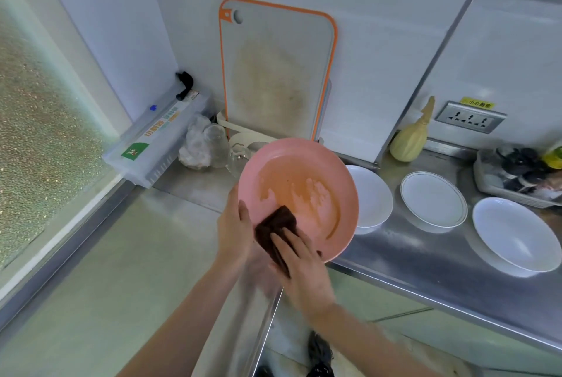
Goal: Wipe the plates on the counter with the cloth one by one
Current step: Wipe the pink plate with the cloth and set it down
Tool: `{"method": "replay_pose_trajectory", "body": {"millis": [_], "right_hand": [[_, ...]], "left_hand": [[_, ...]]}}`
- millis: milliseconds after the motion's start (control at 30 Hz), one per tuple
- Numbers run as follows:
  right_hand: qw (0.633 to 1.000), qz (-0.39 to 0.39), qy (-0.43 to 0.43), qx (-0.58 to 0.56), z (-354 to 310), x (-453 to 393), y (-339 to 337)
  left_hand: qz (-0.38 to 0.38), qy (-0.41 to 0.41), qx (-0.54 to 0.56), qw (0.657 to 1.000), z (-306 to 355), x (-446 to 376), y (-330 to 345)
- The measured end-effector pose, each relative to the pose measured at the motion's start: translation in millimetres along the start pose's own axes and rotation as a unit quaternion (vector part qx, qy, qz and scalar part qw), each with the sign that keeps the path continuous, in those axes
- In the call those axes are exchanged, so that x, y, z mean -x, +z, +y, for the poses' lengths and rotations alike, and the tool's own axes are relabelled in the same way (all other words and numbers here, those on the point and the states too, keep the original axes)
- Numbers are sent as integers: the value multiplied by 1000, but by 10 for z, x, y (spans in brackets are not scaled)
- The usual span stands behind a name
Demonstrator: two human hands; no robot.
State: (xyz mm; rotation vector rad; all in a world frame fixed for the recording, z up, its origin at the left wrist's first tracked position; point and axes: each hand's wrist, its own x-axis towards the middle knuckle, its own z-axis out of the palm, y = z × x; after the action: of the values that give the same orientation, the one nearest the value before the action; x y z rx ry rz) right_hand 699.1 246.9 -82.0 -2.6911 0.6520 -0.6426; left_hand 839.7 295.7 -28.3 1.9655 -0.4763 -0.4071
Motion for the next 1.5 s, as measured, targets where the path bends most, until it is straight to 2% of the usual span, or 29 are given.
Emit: {"method": "replay_pose_trajectory", "body": {"millis": [67,100,167,267,400,467,567,633,700,833,900,933,1000,1267,1333,1433,1500], "right_hand": [[998,4,50,-40,-205,-74,73],[998,17,41,-48,-210,-90,93],[997,27,-33,-59,-60,-67,70],[987,32,-158,-18,350,-3,-97],[977,17,-208,52,757,44,-383],[973,28,-217,67,778,33,-467],[971,65,-216,75,663,21,-519],[975,78,-196,65,565,-3,-534],[980,99,-163,51,457,-58,-518],[987,135,-79,23,167,-164,-403],[990,131,-55,6,110,-179,-342],[991,121,-61,7,130,-168,-312],[989,99,-106,28,243,-128,-294],[955,46,-273,111,1109,-153,-596],[968,50,-229,86,1034,-167,-593],[995,66,-77,14,710,-131,-476],[998,56,-25,-20,459,-124,-360]], "left_hand": [[2,13,-28,1000,34,15,25],[-1,20,-36,999,44,-6,9],[-18,37,-57,997,52,-101,-60],[-63,31,-59,996,87,-313,-204],[-148,49,-65,986,216,-508,-289],[-156,61,-51,985,243,-501,-249],[-110,39,23,993,270,-411,-175],[-71,-32,115,990,288,-243,-108],[-48,-104,199,973,309,10,30],[-4,-82,348,934,413,460,378],[31,-74,327,942,399,388,408],[25,-74,301,950,347,311,391],[-17,-97,239,966,252,149,313],[-118,-125,141,975,474,-370,-25],[-97,-101,146,979,507,-367,23],[-47,-50,181,981,504,-268,188],[-27,-54,181,982,494,-207,309]]}}
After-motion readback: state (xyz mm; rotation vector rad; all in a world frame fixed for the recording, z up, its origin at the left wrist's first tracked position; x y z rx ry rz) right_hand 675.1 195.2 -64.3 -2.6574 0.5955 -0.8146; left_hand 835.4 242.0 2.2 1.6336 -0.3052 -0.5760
